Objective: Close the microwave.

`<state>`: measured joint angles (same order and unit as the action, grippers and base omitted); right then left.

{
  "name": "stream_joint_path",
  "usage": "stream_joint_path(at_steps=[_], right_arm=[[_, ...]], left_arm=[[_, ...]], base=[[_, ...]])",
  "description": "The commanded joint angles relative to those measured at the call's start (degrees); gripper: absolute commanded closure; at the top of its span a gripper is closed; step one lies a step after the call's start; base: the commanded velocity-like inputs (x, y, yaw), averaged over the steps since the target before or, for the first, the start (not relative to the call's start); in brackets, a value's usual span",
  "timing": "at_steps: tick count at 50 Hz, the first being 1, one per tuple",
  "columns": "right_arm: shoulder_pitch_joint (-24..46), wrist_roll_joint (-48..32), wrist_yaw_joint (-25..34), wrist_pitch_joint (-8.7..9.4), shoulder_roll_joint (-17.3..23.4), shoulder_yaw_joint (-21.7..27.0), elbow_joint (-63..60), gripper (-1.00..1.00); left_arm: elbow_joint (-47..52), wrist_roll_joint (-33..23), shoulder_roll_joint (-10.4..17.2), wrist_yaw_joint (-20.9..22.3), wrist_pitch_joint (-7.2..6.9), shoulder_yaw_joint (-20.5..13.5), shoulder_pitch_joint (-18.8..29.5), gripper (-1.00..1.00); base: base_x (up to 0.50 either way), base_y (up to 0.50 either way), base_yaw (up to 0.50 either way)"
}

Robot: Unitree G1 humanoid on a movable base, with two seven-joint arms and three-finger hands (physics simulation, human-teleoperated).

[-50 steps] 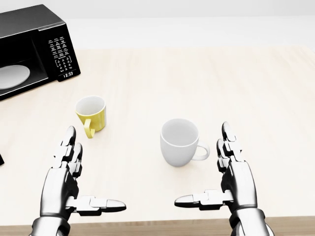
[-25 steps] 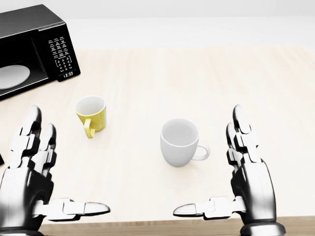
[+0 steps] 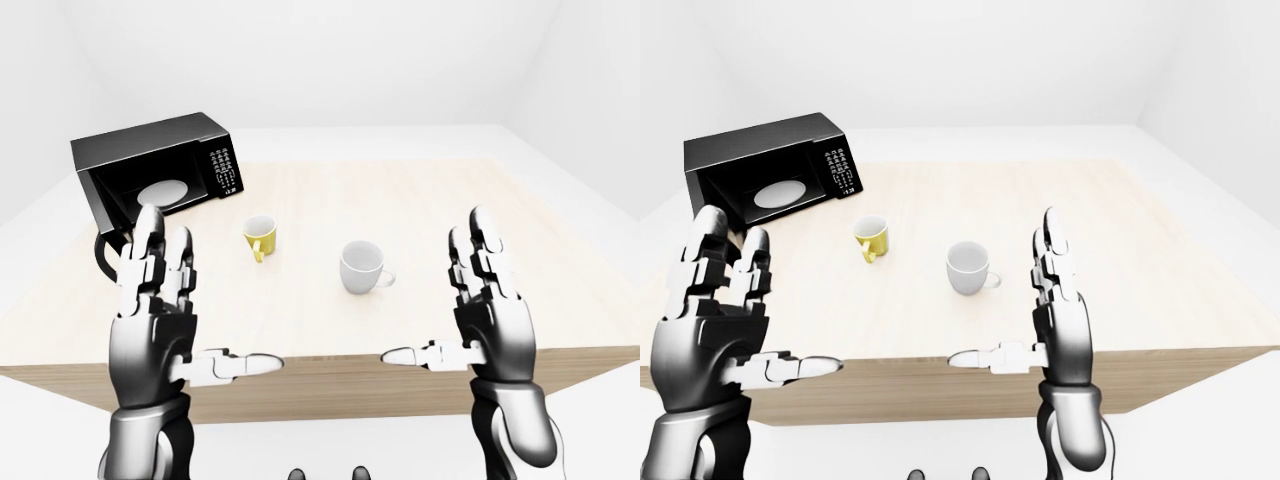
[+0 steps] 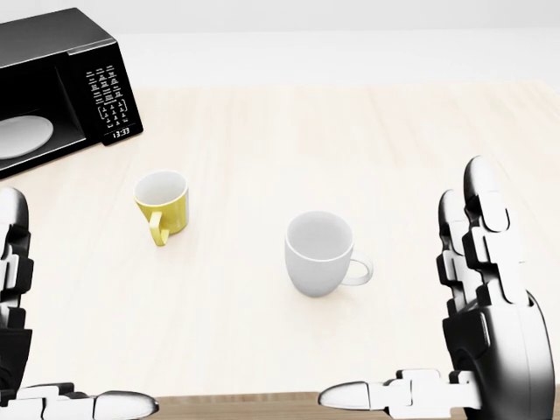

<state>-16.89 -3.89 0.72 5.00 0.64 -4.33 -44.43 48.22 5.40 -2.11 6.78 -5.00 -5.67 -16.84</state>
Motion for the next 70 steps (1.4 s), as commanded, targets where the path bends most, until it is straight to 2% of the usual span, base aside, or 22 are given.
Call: stream_joint_path(at_steps=[1, 10, 34, 42, 70], right_arm=[[-0.7, -0.1, -0.4, 0.0, 0.0, -0.1, -1.0, -1.0], [-1.1, -1.7, -0.6, 0.0, 0.3, -0.8, -0.7, -1.0], [-0.9, -5.3, -1.7, 0.0, 0.6, -2.5, 0.3, -1.0], [-0.8, -6.8, -2.5, 0.0, 1.0, -4.5, 1.8, -1.0], [-0.5, -6.8, -2.9, 0.0, 1.3, -4.8, 2.7, -1.0]], left_arm=[[3.1, 0.7, -0.1, 0.2, 0.0, -0.2, -1.0, -1.0], [1.5, 0.1, 0.0, 0.8, 0.0, 0.7, -1.6, -1.0], [1.4, 0.5, -0.2, 1.3, 0.0, -0.7, -0.9, -1.0], [0.9, 0.1, -0.1, 1.9, 0.0, 0.2, -1.7, -1.0], [0.5, -0.3, 0.0, 1.7, 0.0, 0.6, -1.5, -1.0]], base=[[0.0, 0.0, 0.0], [0.0, 0.04, 0.0], [0.0, 0.5, 0.0], [0.0, 0.5, 0.0], [0.0, 0.5, 0.0]])
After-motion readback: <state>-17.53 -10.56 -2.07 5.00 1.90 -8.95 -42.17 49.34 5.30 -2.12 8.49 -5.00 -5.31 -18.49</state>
